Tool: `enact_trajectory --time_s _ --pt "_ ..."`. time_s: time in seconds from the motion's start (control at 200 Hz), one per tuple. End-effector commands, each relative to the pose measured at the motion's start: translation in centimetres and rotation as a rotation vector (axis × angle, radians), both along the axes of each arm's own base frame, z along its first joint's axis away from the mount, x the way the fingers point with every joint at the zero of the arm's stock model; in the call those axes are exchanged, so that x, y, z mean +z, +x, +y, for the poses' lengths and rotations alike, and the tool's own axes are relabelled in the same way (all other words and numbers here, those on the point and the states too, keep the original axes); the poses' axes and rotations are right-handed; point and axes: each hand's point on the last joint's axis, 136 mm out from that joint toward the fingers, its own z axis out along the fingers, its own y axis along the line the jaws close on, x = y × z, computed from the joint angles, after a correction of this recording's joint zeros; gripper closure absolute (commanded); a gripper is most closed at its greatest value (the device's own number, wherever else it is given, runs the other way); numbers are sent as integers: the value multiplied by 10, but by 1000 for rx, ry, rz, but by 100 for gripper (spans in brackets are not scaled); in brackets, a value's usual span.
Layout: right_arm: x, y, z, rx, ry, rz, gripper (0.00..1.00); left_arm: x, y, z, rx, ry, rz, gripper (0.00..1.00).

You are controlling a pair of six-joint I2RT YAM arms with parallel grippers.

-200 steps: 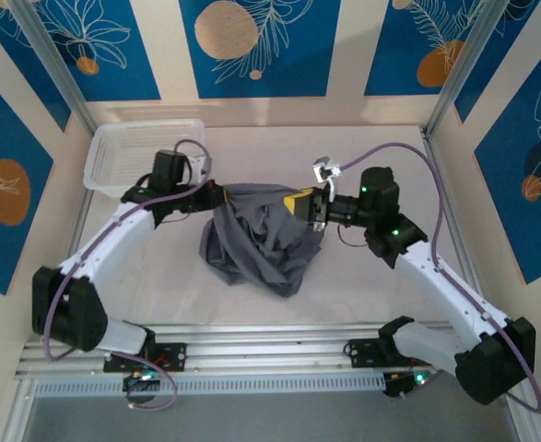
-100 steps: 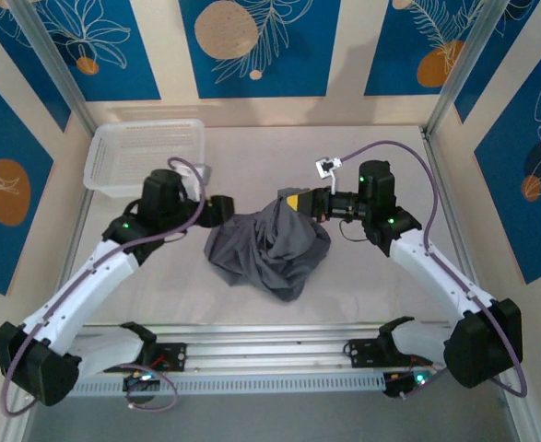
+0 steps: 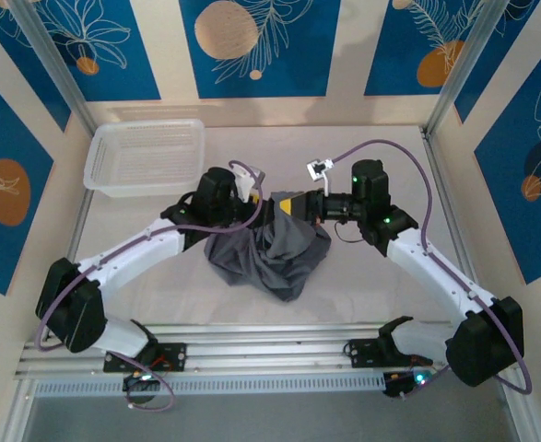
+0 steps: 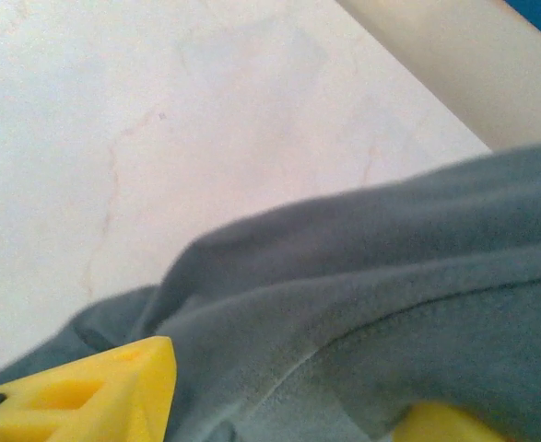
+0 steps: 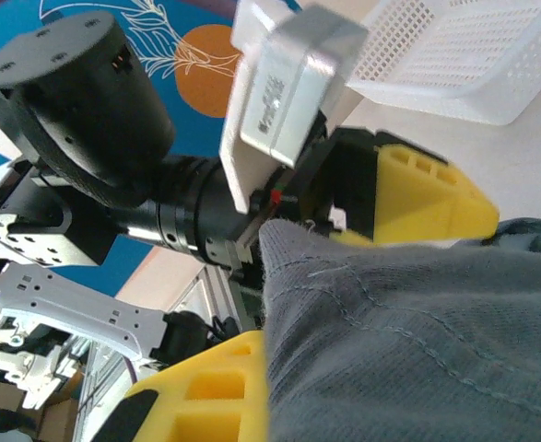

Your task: Fold the inside-out t-shirt

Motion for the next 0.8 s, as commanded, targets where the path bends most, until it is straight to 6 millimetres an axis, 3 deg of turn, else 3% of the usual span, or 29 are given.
enact_trajectory --time_s 0.0,0.2,0.355,0.45,0.52,0.595,0.66,0.795 --pt "12 -5 2 25 9 -18 100 48 21 7 75 -52 -152 47" --pt "11 -8 7 60 13 -11 100 61 7 -5 -49 -102 -151 56" --pt "13 -10 11 77 18 -11 100 51 9 -18 -92 -123 -111 84" --pt "13 -7 7 47 27 -11 100 25 18 -20 -62 -74 -42 93" --pt "15 -5 2 27 37 -12 100 -6 31 -8 38 20 33 100" --pt "14 -3 -3 6 34 -10 100 -28 38 5 95 66 107 100" --pt "7 2 -8 -25 13 1 100 -15 34 7 76 -12 119 100" --pt "-39 43 -51 -305 -181 41 91 63 16 20 73 -206 126 100"
